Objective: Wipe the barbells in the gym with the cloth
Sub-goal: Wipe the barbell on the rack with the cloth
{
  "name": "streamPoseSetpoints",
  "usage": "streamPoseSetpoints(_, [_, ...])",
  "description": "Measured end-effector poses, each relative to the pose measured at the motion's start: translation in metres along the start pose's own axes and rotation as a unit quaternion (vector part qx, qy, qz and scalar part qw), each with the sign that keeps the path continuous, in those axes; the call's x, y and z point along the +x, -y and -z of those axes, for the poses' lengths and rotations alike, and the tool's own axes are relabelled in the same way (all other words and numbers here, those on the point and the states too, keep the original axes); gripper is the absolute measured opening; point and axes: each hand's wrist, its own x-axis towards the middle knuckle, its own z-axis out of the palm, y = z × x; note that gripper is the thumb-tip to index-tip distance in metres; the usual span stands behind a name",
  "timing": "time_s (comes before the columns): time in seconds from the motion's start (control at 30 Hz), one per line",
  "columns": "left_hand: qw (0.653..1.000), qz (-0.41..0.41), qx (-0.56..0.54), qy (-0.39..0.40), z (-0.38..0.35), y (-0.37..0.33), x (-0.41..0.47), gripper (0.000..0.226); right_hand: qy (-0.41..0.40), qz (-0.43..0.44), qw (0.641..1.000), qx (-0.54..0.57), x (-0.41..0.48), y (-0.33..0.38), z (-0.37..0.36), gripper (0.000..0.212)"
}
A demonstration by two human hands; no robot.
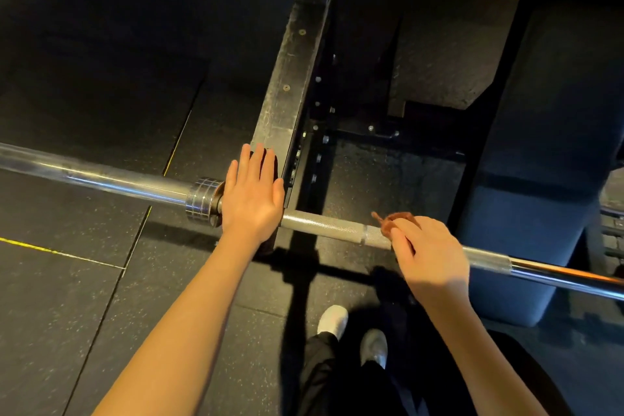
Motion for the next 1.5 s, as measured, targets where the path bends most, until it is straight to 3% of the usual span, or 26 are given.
streamPoseSetpoints(0.1, [1.0, 0.014, -0.021, -0.008, 0.003, -0.008, 0.01, 0.059, -0.074, -0.063, 0.995, -0.027, 0.015, 0.03, -0.01, 0.046])
streamPoseSetpoints(0.23, [0.999, -0.02, -0.028, -0.01, -0.002, -0.018, 0.009, 0.06, -0.008, 0.071, 0.997, -0.025, 0.018, 0.075, -0.029, 0.045])
streamPoseSetpoints(0.33, [0.999, -0.014, -0.042, -0.007, -0.001, -0.015, 0.018, 0.052, 0.028, 0.12, 0.991, -0.042, 0.023, 0.036, -0.012, 0.047])
streamPoseSetpoints(0.47, [0.998, -0.029, -0.045, -0.013, 0.003, -0.017, 0.028, 0.044, -0.064, -0.05, 0.995, -0.066, 0.01, -0.03, 0.011, 0.049])
streamPoseSetpoints(0.57, [0.999, -0.025, -0.037, -0.01, 0.004, -0.019, 0.038, 0.047, -0.134, -0.129, 0.979, -0.079, 0.02, -0.002, -0.001, 0.038])
streamPoseSetpoints(0.7, [0.998, -0.027, -0.05, -0.014, 0.002, -0.018, 0.041, 0.042, -0.073, 0.008, 0.995, -0.064, 0.022, 0.044, -0.025, 0.035])
streamPoseSetpoints(0.77, [0.998, -0.04, -0.045, -0.027, 0.0, -0.015, 0.04, 0.032, -0.032, 0.08, 0.994, -0.061, 0.022, 0.025, -0.017, 0.038])
streamPoseSetpoints(0.83, [0.998, -0.042, -0.033, -0.029, 0.001, -0.014, 0.042, 0.03, -0.029, 0.091, 0.99, -0.101, 0.02, -0.004, -0.006, 0.039])
streamPoseSetpoints(0.93, [0.998, -0.038, -0.032, -0.032, -0.001, -0.014, 0.047, 0.031, -0.1, -0.018, 0.991, -0.086, 0.016, -0.031, 0.004, 0.041])
streamPoseSetpoints(1.0, [0.999, -0.033, -0.03, -0.024, -0.002, -0.012, 0.053, 0.037, -0.172, -0.105, 0.979, -0.022, 0.021, -0.012, -0.004, 0.038])
streamPoseSetpoints(1.07, [0.999, -0.025, -0.023, -0.01, -0.001, -0.013, 0.06, 0.041, -0.198, -0.127, 0.972, -0.002, 0.034, 0.023, -0.019, 0.035])
streamPoseSetpoints(1.17, [0.999, -0.016, -0.028, -0.018, 0.0, -0.017, 0.062, 0.038, -0.139, -0.007, 0.99, -0.007, 0.041, 0.042, -0.028, 0.036])
streamPoseSetpoints(1.27, [0.996, -0.043, -0.036, -0.065, -0.001, -0.016, 0.054, 0.019, -0.091, 0.062, 0.993, -0.052, 0.04, -0.005, -0.005, 0.04])
streamPoseSetpoints(1.37, [0.996, -0.052, -0.027, -0.063, 0.0, -0.016, 0.058, 0.02, -0.185, -0.059, 0.98, -0.038, 0.027, -0.051, 0.013, 0.038])
streamPoseSetpoints(1.43, [0.997, -0.049, -0.011, -0.054, -0.002, -0.015, 0.062, 0.029, -0.224, -0.15, 0.963, -0.015, 0.03, -0.043, 0.007, 0.045])
streamPoseSetpoints(1.5, [0.997, -0.051, -0.008, -0.055, -0.003, -0.016, 0.064, 0.031, -0.217, -0.159, 0.963, 0.003, 0.043, -0.01, -0.008, 0.048])
